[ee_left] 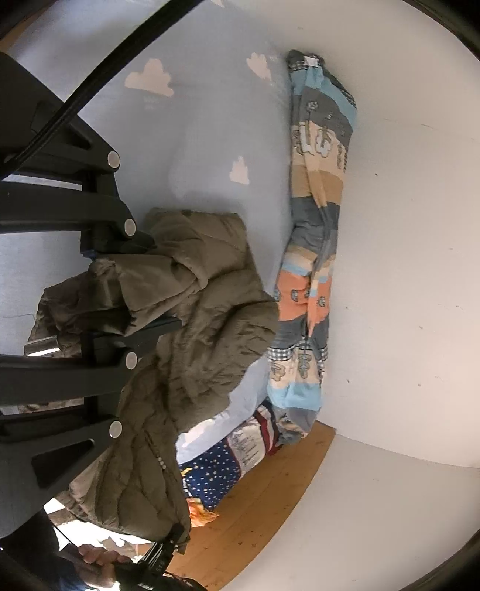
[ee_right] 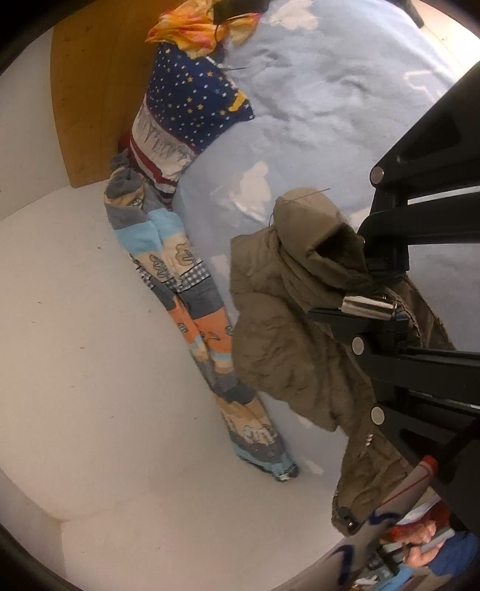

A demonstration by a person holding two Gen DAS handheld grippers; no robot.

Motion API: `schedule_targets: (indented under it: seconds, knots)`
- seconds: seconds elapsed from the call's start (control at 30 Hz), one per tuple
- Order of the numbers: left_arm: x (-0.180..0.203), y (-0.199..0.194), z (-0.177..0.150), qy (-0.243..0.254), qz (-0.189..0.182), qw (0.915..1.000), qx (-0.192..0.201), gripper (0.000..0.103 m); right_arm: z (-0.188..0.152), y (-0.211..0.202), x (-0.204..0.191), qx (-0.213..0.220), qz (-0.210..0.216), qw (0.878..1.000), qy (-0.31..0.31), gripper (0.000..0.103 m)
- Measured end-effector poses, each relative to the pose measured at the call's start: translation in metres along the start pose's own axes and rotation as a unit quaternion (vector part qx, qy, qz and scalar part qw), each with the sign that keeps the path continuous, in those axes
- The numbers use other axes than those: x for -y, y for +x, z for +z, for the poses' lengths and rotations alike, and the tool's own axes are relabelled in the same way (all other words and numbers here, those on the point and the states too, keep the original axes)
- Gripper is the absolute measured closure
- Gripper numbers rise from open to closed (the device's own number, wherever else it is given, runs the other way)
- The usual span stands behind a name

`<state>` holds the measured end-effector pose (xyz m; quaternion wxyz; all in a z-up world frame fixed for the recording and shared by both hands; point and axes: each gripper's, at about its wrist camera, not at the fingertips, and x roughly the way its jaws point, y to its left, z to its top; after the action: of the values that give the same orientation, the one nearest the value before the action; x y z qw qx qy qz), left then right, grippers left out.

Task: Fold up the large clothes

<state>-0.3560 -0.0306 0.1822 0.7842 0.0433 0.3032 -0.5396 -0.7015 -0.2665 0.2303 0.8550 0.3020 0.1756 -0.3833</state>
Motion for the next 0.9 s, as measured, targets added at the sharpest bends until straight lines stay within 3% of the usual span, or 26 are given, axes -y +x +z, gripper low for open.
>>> schedule_targets:
  seconds: [0.27,0.47,0.7,0.9]
  knots:
    - [-0.002,0.033,0.058,0.004,0.015,0.9998,0.015,0.078,0.057,0.027,-0.011,0.012,0.035,0.999,0.030,0.090]
    - [-0.022,0.090,0.108,-0.028,0.019,0.9994,0.008,0.078,0.110,0.078,-0.013,0.012,0.027,0.999,0.040,0.090]
    - [-0.047,0.171,0.150,-0.053,0.018,0.9983,-0.013,0.074,0.152,0.179,0.004,-0.008,-0.019,0.999,0.035,0.090]
    - [-0.086,0.222,0.170,-0.117,-0.032,0.9916,-0.045,0.069,0.156,0.282,0.037,-0.042,-0.088,0.995,0.029,0.090]
